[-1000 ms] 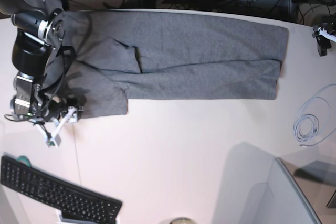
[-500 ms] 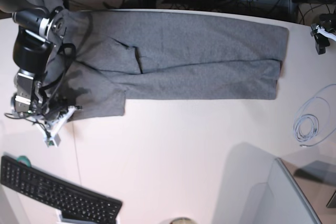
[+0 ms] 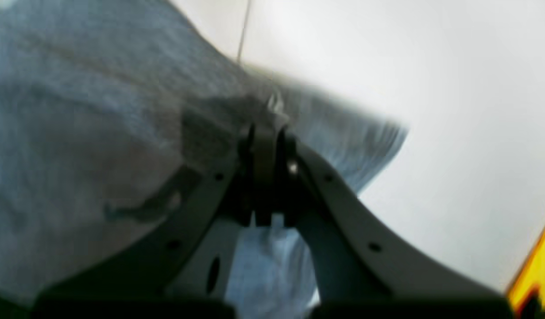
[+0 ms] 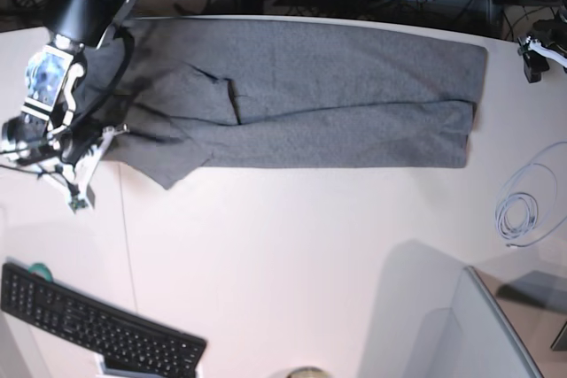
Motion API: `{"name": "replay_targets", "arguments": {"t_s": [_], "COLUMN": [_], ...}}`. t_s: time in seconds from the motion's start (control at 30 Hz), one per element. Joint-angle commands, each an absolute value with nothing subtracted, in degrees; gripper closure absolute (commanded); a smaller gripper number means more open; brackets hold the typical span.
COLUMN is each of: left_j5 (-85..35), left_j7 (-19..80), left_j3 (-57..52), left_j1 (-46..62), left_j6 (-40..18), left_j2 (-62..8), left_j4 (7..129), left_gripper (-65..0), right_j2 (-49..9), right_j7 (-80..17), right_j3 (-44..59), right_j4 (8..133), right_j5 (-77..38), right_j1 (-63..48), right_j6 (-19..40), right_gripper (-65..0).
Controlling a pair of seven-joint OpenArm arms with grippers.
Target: Layout the t-shirt on the table in an organized manner, then fold the t-shirt properly
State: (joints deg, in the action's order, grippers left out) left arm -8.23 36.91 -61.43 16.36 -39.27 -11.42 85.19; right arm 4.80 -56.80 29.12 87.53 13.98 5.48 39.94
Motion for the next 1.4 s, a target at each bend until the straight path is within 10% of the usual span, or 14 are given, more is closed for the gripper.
{"name": "replay_targets", "arguments": {"t_s": [0.0,1.0,1.27,1.37], "left_j5": [-8.9,-8.3,-8.3,-8.4], "left_j7": [35.8,35.8,35.8,35.8], "left_j3": [-61.8,-53.1,-53.2,-53.3], "left_j1": [16.4,13.3,13.8,13.8], "left_j6": [-39.3,-39.1,-39.1,-39.1], "left_j2": [-12.7,-12.8,-13.3,-13.7], "left_j4": [86.1,86.3,86.2,86.2], "left_gripper": [-50.2,-50.2,-50.2,-50.2], "right_j2": [5.0,6.9,7.6,7.6], "right_j7": [-56.5,-63.8,-64.2,-63.7], "right_j3": [29.0,29.1,29.5,29.6], "right_j4": [90.1,103.1,104.7,110.1], "right_j5": [13.5,6.1,6.0,6.1], "right_j1": [6.2,-13.1,-14.5,-15.0], "right_j6": [40.0,40.0,40.0,40.0], "right_gripper": [0.0,-0.3,-30.9,-32.7]}}
